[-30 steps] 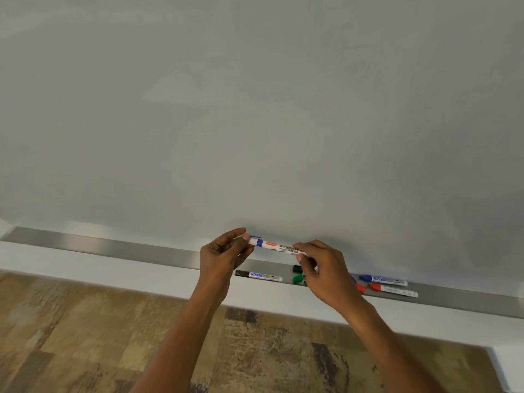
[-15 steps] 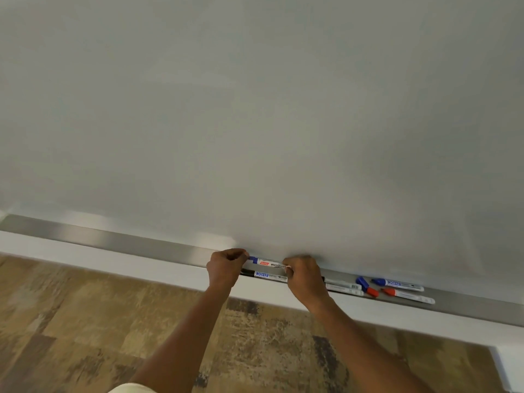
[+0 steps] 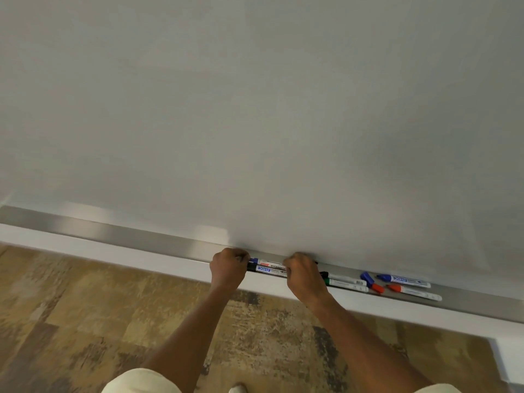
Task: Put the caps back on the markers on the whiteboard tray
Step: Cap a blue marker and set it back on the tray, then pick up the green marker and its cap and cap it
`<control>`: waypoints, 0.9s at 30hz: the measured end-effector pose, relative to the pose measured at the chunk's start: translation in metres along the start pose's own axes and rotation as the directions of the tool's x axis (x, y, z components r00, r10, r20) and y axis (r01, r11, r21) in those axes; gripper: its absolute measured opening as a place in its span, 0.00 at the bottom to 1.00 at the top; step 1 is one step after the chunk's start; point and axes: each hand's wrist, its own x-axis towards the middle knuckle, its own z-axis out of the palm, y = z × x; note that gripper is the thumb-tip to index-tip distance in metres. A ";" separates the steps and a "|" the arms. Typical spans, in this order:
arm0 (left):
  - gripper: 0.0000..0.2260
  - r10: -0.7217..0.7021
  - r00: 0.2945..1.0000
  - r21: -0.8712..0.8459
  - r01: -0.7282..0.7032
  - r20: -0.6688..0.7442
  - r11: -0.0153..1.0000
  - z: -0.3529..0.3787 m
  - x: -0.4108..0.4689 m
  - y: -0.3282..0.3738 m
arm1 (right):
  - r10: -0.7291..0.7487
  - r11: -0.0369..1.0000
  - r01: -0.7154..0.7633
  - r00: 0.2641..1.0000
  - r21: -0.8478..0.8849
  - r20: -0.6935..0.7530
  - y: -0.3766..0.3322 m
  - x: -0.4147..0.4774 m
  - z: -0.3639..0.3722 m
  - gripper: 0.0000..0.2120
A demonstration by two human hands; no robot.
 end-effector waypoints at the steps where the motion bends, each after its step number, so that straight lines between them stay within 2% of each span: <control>1: 0.07 -0.002 1.000 -0.002 0.002 0.007 1.000 -0.001 0.000 0.000 | -0.012 1.000 0.012 1.000 -0.006 0.004 0.000 0.000 0.000 0.13; 8: 0.06 -0.015 0.998 -0.015 0.016 0.068 1.000 -0.006 0.003 -0.001 | -0.067 0.995 0.067 0.998 -0.068 0.006 0.003 -0.004 -0.003 0.13; 19: 0.09 -0.012 1.000 -0.090 0.011 -0.008 0.996 -0.007 0.003 -0.004 | -0.128 0.986 0.124 0.991 -0.112 -0.027 0.008 -0.010 -0.005 0.12; 24: 0.09 0.100 0.989 -0.110 -0.112 -0.104 0.988 -0.003 -0.008 0.005 | -0.154 0.985 0.143 0.981 -0.099 -0.116 0.030 -0.026 -0.022 0.10; 27: 0.09 0.212 0.970 -0.155 -0.228 -0.117 0.961 0.006 -0.019 0.021 | -0.106 0.994 0.098 0.978 -0.056 -0.179 0.058 -0.042 -0.039 0.11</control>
